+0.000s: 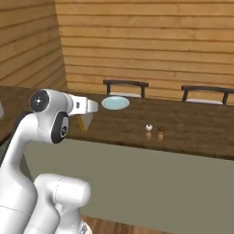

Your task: Start the toaster. Once the lever pops up, take the bread to the plate on the dining counter.

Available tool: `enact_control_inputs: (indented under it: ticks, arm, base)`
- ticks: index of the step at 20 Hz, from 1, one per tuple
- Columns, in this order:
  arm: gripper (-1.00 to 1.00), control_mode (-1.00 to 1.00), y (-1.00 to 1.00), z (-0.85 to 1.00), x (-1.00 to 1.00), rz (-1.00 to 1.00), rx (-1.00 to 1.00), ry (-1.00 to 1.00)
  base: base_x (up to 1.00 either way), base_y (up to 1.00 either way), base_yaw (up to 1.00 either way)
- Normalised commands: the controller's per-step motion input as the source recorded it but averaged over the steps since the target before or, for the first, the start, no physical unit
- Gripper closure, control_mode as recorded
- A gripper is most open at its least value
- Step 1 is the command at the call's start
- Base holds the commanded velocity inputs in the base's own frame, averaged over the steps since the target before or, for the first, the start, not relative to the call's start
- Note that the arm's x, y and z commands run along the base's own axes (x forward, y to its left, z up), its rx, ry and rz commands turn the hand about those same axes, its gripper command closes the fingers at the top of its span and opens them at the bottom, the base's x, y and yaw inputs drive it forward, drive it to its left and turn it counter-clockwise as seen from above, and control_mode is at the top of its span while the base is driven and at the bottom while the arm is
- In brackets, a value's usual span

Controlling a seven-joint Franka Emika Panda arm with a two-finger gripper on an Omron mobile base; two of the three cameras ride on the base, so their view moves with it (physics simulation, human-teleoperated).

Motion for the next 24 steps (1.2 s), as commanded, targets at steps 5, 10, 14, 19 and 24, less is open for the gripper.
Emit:
enact_control_inputs:
  ticks: [5, 10, 14, 19, 24]
  arm:
    - [1.00, 1.00, 0.00, 0.00, 0.00, 0.00, 0.00, 0.00]
    - [1.00, 1.00, 0.00, 0.00, 0.00, 0.00, 0.00, 0.00]
    - [1.00, 1.00, 0.00, 0.00, 0.00, 0.00, 0.00, 0.00]
    - [1.00, -1.00, 0.06, 0.00, 0.22, -0.02, 0.00, -0.01]
    - [1.00, -1.00, 0.01, 0.04, 0.35, -0.06, 0.05, -0.04]
  base:
    - [0.66, 0.20, -0.05]
    - [0.63, 0.20, -0.04]
    - [0.63, 0.21, -0.04]
    - [0.39, 0.14, -0.02]
    - [0.00, 0.00, 0.00]
